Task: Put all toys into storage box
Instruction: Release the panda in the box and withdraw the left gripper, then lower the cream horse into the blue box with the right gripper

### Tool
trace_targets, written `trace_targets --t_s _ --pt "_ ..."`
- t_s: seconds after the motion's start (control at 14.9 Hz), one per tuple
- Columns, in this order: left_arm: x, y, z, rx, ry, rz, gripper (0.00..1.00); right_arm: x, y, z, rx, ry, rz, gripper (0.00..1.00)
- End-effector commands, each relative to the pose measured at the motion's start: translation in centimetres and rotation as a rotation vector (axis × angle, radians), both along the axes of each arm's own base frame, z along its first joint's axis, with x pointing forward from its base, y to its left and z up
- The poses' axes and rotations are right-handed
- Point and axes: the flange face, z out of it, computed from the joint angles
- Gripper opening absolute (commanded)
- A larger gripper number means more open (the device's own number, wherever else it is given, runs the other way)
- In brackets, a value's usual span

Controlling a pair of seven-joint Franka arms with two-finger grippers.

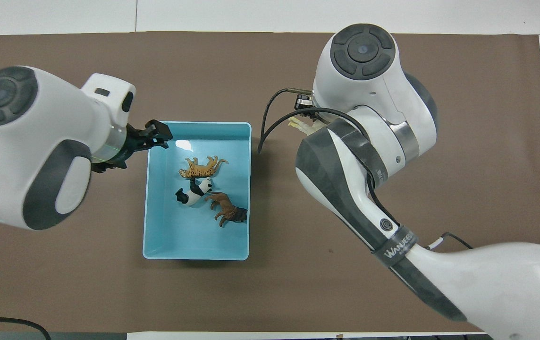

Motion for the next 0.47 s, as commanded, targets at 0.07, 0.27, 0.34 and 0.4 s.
trace_targets --t_s 0.07,0.27,0.34,0.4 --pt "1.0 7.5 3.9 0.001 0.042 -0.161 1.00 -3.4 6.2 6.0 0.078 -0.013 0.004 0.00" --pt "0.9 11.3 4.5 -0.006 0.063 -0.230 1.00 -9.1 16.8 8.1 0.240 -0.094 -0.015 0.00" --pt "0.9 11.6 4.6 -0.004 0.070 -0.231 1.00 -9.9 18.4 7.8 0.285 -0.088 0.002 0.00" --pt "0.6 11.9 5.0 0.006 0.077 -0.234 1.00 -9.8 19.1 7.2 0.315 -0.108 0.010 0.00"
